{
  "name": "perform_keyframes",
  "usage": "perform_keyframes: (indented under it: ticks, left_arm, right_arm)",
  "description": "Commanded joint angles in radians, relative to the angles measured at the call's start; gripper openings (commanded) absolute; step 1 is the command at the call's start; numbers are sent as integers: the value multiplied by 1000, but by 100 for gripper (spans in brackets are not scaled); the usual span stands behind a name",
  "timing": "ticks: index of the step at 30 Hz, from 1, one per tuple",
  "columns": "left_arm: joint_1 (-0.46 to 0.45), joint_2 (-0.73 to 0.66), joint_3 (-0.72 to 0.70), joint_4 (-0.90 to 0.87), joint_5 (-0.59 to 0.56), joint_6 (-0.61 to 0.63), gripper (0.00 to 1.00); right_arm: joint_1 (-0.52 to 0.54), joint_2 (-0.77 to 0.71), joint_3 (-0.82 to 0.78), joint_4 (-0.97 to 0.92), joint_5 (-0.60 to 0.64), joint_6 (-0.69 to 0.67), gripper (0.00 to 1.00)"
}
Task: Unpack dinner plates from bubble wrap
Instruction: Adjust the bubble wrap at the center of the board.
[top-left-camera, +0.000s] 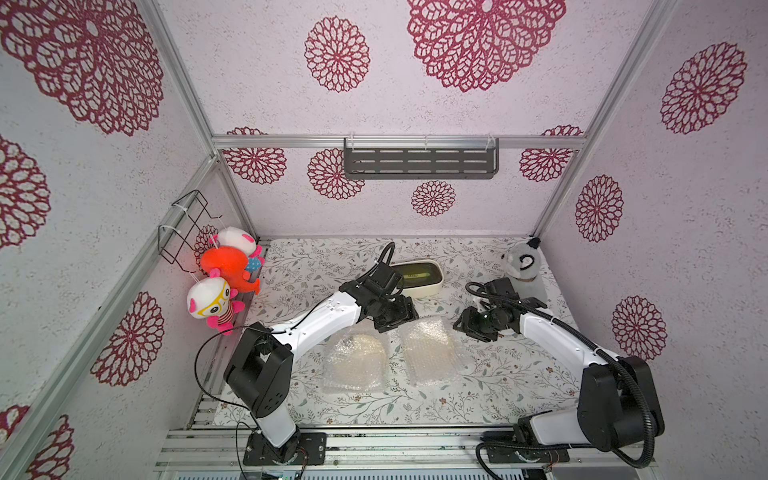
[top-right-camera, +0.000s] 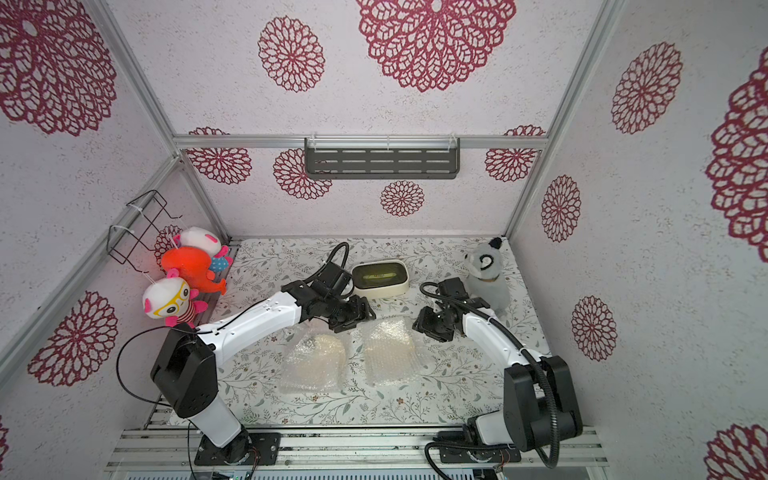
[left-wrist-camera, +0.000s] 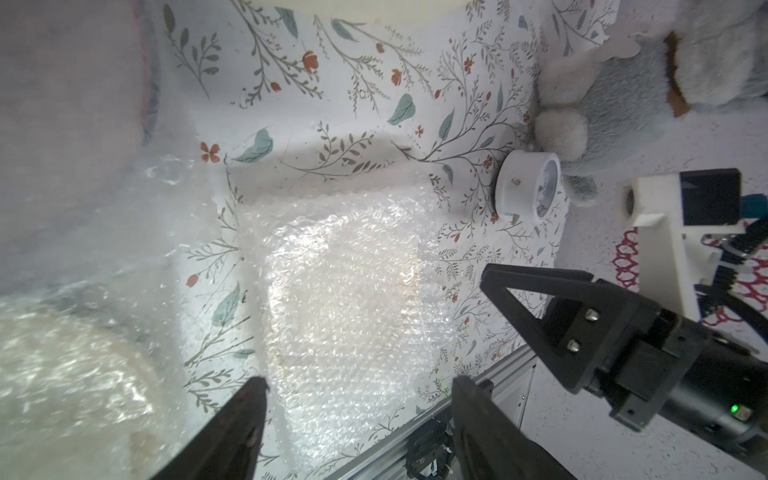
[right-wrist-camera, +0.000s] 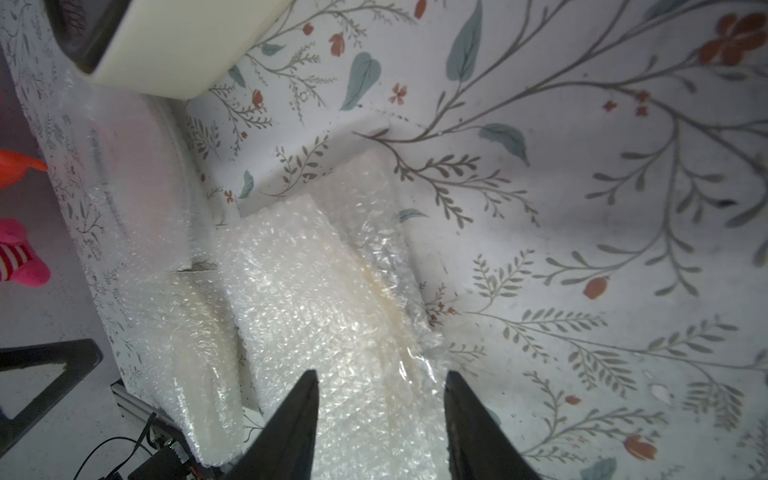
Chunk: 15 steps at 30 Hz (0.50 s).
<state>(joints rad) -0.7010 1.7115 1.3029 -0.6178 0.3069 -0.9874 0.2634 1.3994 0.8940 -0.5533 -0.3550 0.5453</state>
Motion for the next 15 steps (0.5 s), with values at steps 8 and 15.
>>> perform_keyframes:
  ticks: [8, 15]
  left_arm:
    - [-18, 2, -86, 36, 29, 8, 72]
    - [-20, 44, -98, 75, 45, 14, 72]
  right_arm:
    - [-3, -2, -27, -2, -40, -57, 52]
    - [-4, 0, -36, 44, -73, -57, 51]
